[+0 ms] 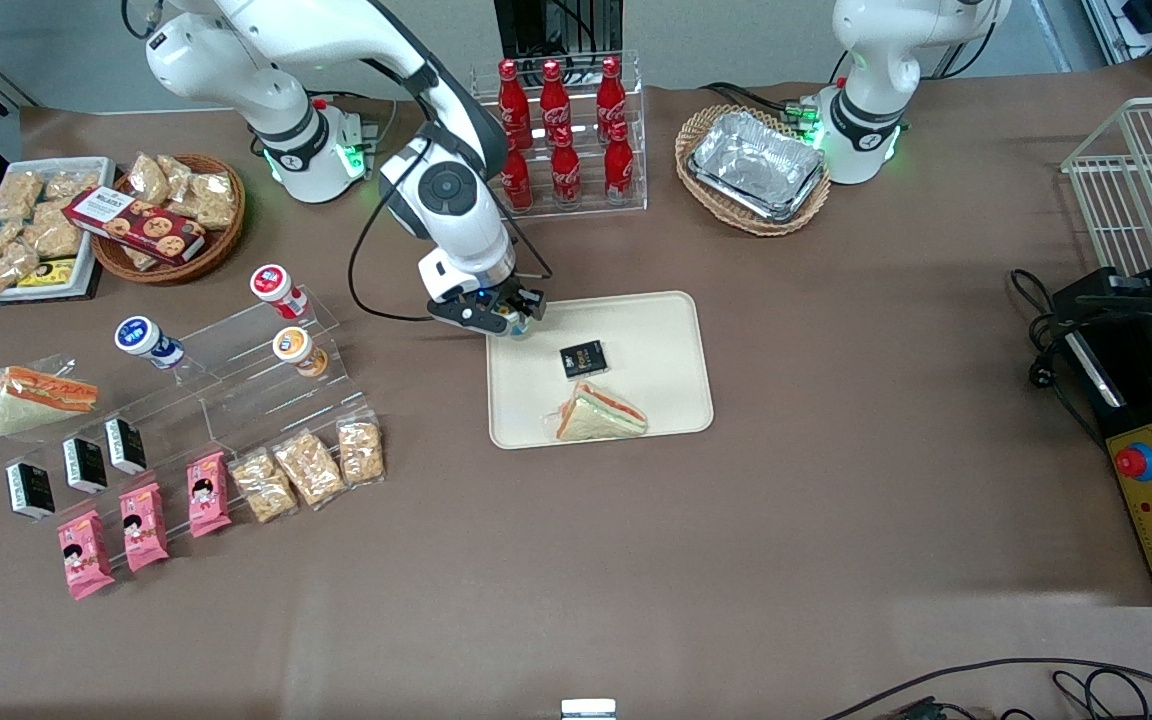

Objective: Place green gum on tray
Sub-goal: 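Lower the green gum bottle onto the tray beside the black card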

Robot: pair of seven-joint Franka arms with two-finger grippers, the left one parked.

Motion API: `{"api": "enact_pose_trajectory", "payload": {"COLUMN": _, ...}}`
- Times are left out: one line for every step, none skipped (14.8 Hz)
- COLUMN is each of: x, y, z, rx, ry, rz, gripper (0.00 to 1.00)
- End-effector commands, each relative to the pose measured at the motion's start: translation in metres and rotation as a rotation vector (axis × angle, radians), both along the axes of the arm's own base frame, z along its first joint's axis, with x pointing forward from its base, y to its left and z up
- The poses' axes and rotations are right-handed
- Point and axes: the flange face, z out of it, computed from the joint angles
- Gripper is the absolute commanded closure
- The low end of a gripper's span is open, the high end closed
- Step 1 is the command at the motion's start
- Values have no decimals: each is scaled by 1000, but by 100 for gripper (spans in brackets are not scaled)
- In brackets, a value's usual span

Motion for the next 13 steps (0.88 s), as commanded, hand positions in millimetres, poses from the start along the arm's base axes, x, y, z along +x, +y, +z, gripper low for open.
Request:
{"api": "enact_pose_trajectory", "payload": {"x": 3, "y": 3, "z": -21, "rx": -1, "ry": -23, "rz": -5, "gripper": 63}}
{"api": "enact_pose_trajectory", "payload": {"x": 4, "y": 3, "z": -27, "rx": -1, "ry": -28, "rz": -3, "gripper": 63}}
{"api": "enact_pose_trajectory", "payload": {"x": 5, "y": 2, "z": -32, "rx": -3, "ry": -28, "rz": -3, "gripper": 63}}
{"api": "enact_pose_trajectory", "payload": {"x": 5, "y": 2, "z": -37, "rx": -2, "ry": -27, "rz": -3, "gripper": 62}}
{"api": "enact_pose_trajectory", "payload": {"x": 4, "y": 2, "z": -42, "rx": -2, "ry": -26, "rz": -5, "gripper": 62}}
{"api": "enact_pose_trajectory", "payload": {"x": 6, "y": 2, "z": -42, "rx": 0, "ry": -29, "rz": -7, "gripper": 62}}
{"api": "enact_pose_trajectory", "payload": {"x": 6, "y": 2, "z": -43, "rx": 0, "ry": -29, "rz": -7, "gripper": 61}}
{"api": "enact_pose_trajectory", "payload": {"x": 5, "y": 2, "z": -44, "rx": -1, "ry": -28, "rz": -7, "gripper": 51}}
{"api": "enact_pose_trajectory", "payload": {"x": 5, "y": 2, "z": -44, "rx": -1, "ry": -28, "rz": -7, "gripper": 23}}
{"api": "enact_pose_trajectory", "payload": {"x": 6, "y": 2, "z": -43, "rx": 0, "ry": -29, "rz": -8, "gripper": 0}}
{"api": "enact_pose_trajectory", "payload": {"x": 7, "y": 3, "z": -42, "rx": 2, "ry": -30, "rz": -21, "gripper": 0}}
{"api": "enact_pose_trajectory", "payload": {"x": 7, "y": 3, "z": -42, "rx": 5, "ry": -31, "rz": -29, "gripper": 0}}
{"api": "enact_pose_trajectory", "payload": {"x": 7, "y": 3, "z": -42, "rx": 4, "ry": -30, "rz": -30, "gripper": 0}}
